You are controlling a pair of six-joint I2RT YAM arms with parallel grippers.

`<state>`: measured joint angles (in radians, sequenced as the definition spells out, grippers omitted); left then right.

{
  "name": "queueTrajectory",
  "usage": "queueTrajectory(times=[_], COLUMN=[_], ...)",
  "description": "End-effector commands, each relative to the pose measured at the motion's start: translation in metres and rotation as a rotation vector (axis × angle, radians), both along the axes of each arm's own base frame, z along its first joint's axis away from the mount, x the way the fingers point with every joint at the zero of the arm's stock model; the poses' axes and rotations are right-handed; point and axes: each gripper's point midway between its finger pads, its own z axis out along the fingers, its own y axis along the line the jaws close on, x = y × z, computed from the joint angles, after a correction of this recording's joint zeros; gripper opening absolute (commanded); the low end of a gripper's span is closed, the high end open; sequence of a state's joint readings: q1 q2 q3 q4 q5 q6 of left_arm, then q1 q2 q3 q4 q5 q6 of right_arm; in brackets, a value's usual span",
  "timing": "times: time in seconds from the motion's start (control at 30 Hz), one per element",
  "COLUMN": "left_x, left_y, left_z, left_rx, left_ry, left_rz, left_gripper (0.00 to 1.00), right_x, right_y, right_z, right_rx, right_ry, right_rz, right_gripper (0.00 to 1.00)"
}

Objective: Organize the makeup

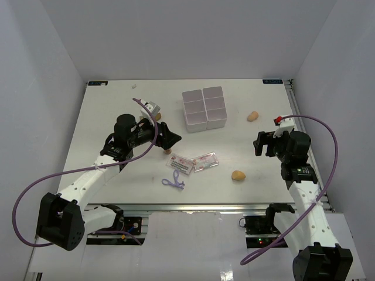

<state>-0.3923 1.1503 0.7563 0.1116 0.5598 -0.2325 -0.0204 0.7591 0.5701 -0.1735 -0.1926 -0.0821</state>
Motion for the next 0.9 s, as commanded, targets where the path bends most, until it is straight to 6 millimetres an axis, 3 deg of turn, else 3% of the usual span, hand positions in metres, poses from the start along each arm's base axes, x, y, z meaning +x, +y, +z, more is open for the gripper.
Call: queueTrajectory(times=[0.0, 0.3, 0.47, 0.63, 0.73, 0.87], left_x=[-0.004, -0.006, -0.008, -0.01, -0.012, -0.01], left_y=[-0.001, -0.005, -0.007, -0.01, -0.011, -0.008], left_z=[0.02, 0.023, 0.024, 0.023, 0.024, 0.026], left_rx=[-0.016, -0.047, -0.054, -0.05, -0.053, -0.043], left_ry=[-0.055, -0.011, 0.005, 0.007, 0.007, -0.009], left_rz=[-0.029, -0.033, -0.037, -0.042, -0.05, -0.028], left_gripper=[0.98, 0.98, 0.98, 0.98, 0.98, 0.98], right_x=[0.0, -0.034, -0.033, 0.007, 0.044, 0.096], right_y=[0.016, 0.058, 0.075, 0.075, 0.062, 0.038], right_z=[0.016, -0.011, -0.022, -0.021, -0.013, -0.022], right_rx=[-0.005, -0.109, -0.173, -0.107, -0.082, 0.033], right_ry=[-0.083, -0.121, -0.032, 0.106, 0.161, 0.28], right_rz=[0.119, 0.526, 0.649, 0.58, 0.443, 0.215], right_gripper=[0.9, 0.9, 0.9, 0.9, 0.9, 0.92])
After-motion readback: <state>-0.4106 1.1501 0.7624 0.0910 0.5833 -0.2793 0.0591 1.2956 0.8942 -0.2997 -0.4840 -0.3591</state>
